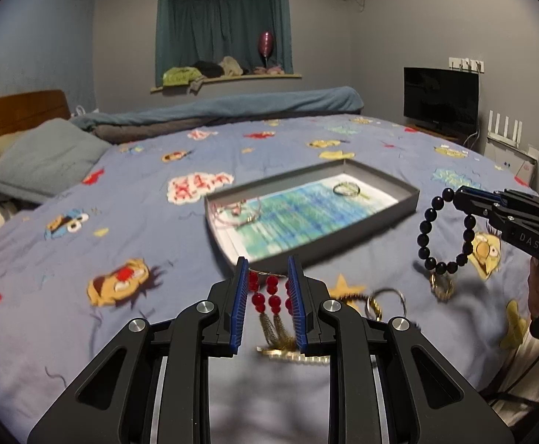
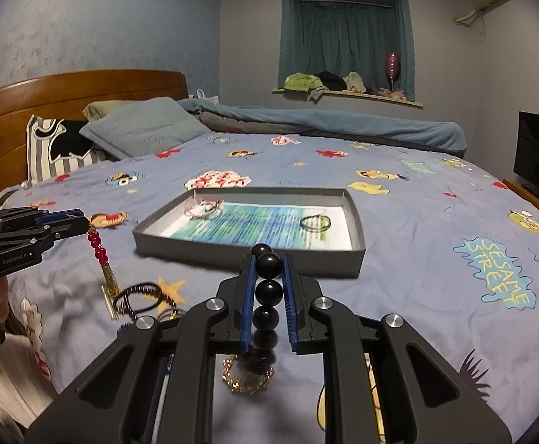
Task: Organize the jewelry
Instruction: 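Lower the red earrings into the gray tray while the right tool drops the black bracelet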
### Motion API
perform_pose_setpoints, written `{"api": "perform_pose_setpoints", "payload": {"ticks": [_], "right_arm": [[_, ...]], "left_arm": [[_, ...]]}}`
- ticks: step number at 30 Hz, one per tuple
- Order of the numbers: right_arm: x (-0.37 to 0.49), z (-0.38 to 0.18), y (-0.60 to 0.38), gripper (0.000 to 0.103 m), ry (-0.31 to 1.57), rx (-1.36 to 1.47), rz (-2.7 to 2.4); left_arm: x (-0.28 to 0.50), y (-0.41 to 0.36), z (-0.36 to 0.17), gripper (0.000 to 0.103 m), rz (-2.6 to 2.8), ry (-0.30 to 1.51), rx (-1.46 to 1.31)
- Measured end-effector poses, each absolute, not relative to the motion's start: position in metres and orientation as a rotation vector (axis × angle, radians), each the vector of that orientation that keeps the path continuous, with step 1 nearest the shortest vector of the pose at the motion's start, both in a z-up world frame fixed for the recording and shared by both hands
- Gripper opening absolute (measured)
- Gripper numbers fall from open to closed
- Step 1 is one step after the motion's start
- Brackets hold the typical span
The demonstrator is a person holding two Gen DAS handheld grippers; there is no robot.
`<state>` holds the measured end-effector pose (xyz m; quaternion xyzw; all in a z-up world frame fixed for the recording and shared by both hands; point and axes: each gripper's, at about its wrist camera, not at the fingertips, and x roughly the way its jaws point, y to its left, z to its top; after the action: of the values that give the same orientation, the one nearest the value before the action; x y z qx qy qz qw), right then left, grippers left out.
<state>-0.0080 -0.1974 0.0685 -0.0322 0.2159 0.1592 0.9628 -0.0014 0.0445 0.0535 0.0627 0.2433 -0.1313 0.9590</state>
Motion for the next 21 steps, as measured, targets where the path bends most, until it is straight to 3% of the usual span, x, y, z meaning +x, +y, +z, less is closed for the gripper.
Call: {"api": "perform_pose_setpoints", "payload": {"ticks": [16, 21], "right_arm": [[0.046, 0.124, -0.198, 0.014, 0.341, -0.032, 0.269], [0.080, 0.124, -0.193, 0.014, 0.361, 0.000, 0.263]], "left_arm": [[0.052, 0.025, 0.120, 0.023, -0.299, 0.381, 0.130], [0.083, 0.006, 0.117, 0.023, -0.326, 0.394, 0.122]]}}
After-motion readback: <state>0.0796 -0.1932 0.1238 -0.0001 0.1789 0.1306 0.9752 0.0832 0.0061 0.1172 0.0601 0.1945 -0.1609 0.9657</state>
